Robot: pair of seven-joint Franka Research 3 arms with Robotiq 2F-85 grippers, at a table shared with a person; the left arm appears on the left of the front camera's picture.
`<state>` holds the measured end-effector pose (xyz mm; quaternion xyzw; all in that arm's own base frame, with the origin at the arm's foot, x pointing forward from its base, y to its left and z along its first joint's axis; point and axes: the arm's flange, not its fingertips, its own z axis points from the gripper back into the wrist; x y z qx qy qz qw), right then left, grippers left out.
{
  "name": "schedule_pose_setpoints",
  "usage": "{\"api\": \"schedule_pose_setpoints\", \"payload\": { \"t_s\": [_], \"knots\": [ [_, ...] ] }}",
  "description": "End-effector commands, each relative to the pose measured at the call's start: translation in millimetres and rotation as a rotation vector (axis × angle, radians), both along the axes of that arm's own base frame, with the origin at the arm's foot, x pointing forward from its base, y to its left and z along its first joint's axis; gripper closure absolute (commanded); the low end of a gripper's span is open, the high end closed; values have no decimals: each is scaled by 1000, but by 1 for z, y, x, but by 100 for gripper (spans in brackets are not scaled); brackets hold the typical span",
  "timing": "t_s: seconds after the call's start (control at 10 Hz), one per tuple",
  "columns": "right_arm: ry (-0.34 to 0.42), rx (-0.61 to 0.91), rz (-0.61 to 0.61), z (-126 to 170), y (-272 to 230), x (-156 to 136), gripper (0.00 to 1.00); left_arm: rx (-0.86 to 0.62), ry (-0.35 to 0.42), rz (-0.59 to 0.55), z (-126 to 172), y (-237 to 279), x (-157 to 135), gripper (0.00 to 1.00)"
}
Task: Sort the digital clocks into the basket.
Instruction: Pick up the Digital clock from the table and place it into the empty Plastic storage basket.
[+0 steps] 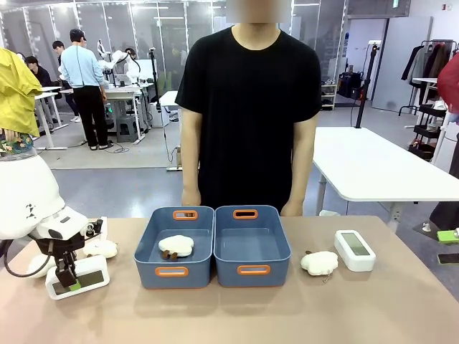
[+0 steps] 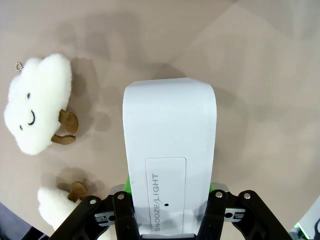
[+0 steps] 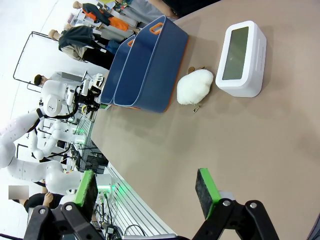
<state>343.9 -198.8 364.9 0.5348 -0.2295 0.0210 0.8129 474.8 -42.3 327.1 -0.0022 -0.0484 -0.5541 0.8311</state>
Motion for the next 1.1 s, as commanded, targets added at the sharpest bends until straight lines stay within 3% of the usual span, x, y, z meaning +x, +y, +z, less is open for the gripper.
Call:
{"api": "schedule_pose_setpoints", "payload": {
  "t_s": [0.0,0.2,0.8,0.9,1.0],
  "knots": [
    [-10,6,2,2,-1,2,0,-25,-9,12,22,10,-5,50],
    [-10,6,2,2,-1,2,0,-164,28,109,85,34,-29,50],
    [-10,6,2,2,-1,2,0,-396,97,165,123,53,-63,50],
    [-10,6,2,2,-1,2,0,-537,162,173,133,53,-76,50],
    [-10,6,2,2,-1,2,0,-798,197,169,152,40,-89,50]
  ]
}}
